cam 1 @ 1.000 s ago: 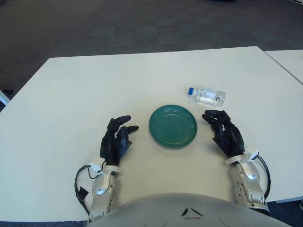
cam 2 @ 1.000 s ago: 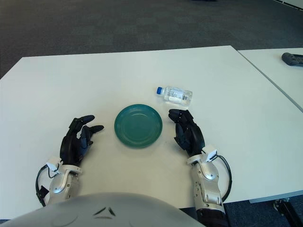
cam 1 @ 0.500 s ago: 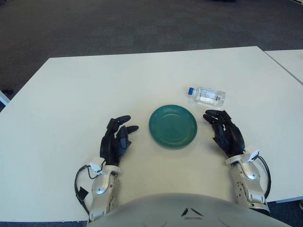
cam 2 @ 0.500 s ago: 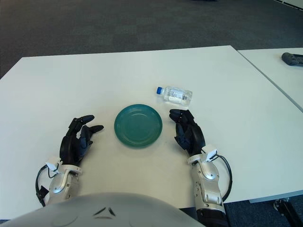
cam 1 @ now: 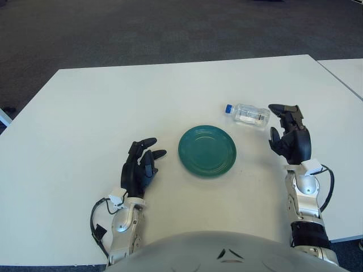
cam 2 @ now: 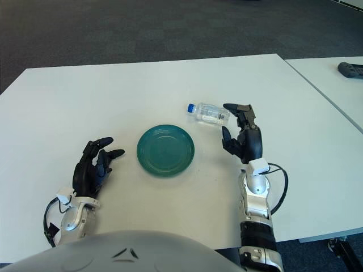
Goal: Put the bottle into the plate.
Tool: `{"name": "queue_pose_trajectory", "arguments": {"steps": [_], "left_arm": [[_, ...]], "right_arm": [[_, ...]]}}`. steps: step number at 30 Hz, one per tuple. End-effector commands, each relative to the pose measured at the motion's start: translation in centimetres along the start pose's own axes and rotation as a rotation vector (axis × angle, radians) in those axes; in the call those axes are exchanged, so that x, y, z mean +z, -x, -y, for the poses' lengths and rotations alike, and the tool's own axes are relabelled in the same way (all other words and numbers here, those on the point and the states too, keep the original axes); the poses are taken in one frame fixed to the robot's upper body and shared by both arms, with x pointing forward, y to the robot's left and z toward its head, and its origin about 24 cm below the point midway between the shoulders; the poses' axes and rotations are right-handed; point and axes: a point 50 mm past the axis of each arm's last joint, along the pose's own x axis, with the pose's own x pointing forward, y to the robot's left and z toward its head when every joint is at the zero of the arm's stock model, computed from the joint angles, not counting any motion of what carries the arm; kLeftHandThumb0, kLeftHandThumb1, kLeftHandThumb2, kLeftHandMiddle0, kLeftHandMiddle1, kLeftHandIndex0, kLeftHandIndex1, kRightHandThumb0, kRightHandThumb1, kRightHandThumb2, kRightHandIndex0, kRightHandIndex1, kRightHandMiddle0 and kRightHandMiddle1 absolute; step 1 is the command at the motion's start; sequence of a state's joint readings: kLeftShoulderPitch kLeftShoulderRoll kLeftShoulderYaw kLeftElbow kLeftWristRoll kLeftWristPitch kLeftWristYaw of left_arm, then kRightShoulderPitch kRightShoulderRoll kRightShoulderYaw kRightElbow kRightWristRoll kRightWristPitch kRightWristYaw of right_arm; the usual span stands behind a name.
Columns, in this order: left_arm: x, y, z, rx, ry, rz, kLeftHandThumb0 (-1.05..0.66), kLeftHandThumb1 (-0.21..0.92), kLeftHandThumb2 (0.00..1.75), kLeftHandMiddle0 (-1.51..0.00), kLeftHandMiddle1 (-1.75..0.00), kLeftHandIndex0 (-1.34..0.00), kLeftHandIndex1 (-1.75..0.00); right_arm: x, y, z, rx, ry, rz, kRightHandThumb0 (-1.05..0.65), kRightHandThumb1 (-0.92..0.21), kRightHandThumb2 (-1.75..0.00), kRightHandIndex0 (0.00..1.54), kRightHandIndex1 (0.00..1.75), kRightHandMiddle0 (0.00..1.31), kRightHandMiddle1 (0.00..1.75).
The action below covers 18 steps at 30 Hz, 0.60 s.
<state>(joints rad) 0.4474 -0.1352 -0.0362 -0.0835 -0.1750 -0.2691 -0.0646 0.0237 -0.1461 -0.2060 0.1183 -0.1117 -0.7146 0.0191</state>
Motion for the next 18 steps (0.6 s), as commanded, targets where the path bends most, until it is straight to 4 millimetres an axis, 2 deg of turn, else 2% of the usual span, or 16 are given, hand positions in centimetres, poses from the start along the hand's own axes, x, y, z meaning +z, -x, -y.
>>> {"name": "queue_pose_trajectory", "arguments": {"steps": [1, 4, 9, 18], "left_arm": [[-0.7, 0.3, -0.1, 0.011, 0.0, -0.035, -0.72, 0.92, 0.63, -0.57, -1.12, -0.33, -1.15], [-0.9, 0.1, 0.0, 0.002, -0.005, -0.034, -0.72, 0.92, 0.65, -0.57, -1.13, -0.33, -1.16], [-1.0, 0.0, -0.1, -0.005, -0.001, -0.037, -0.71, 0.92, 0.66, -0.58, -1.14, -0.34, -1.16], [-1.1, -0.2, -0.1, -0.016, 0.002, -0.031, -0.7, 0.92, 0.67, -0.58, -1.15, -0.35, -1.17]], "right_arm": [[0.2, -0.5, 0.5, 0.015, 0.12, 0.054, -0.62, -0.89, -0.44, 0.34, 0.93, 0.11, 1.25], [0.4, -2.0, 1.0, 0.025, 0.295, 0.114, -0.67, -0.91, -0.42, 0.3, 0.88, 0.06, 1.16], [1.3, -4.2, 0.2, 0.066, 0.485, 0.207, -0.74, -0.92, -0.42, 0.3, 0.75, 0.02, 1.06], [1.6, -6.0, -1.3, 0.233, 0.716, 0.237, -0.83, -0.92, -0.37, 0.32, 0.38, 0.0, 0.88]]}}
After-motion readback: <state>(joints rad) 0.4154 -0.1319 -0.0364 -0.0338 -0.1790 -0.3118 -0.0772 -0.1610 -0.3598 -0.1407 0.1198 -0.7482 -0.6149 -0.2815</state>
